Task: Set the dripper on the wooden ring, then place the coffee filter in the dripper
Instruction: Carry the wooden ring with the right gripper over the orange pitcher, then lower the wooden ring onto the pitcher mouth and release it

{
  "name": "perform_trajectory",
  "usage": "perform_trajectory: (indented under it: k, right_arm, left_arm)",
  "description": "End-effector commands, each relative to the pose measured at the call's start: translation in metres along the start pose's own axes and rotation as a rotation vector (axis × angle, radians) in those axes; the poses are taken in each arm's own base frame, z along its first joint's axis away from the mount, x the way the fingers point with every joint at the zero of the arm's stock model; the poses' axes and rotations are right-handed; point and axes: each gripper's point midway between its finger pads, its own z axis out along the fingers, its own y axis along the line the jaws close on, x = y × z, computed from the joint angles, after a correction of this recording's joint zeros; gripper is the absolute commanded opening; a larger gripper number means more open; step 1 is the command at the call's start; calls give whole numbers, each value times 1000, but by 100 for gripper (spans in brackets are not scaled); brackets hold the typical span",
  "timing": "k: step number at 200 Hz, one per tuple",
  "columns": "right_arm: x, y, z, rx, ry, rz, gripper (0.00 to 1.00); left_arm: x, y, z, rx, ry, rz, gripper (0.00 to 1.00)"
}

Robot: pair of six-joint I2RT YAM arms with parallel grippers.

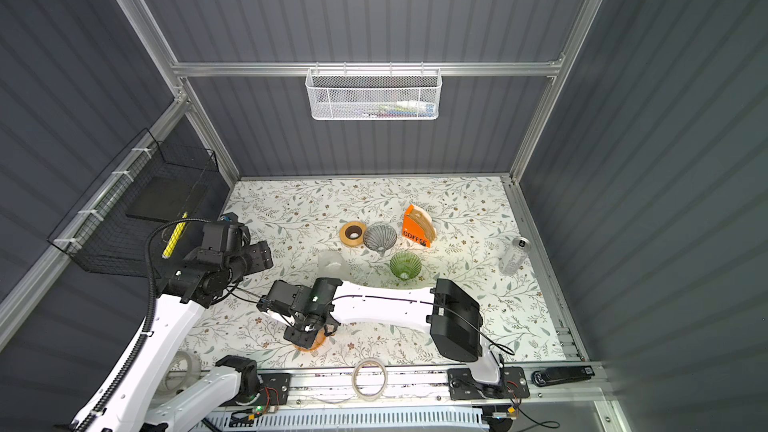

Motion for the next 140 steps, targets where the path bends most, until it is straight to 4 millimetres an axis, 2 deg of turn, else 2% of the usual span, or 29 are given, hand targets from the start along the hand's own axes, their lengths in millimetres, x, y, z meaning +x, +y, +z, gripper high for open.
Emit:
perform_trajectory:
  k: [1, 140]
  right_arm:
    - [-9, 1, 1, 4, -13, -26, 24]
    - [-6, -2, 12, 21, 14, -32, 38]
  left_arm:
    - [2, 0, -2, 3, -6, 30, 82]
    - [4, 0, -1, 16, -18, 35, 82]
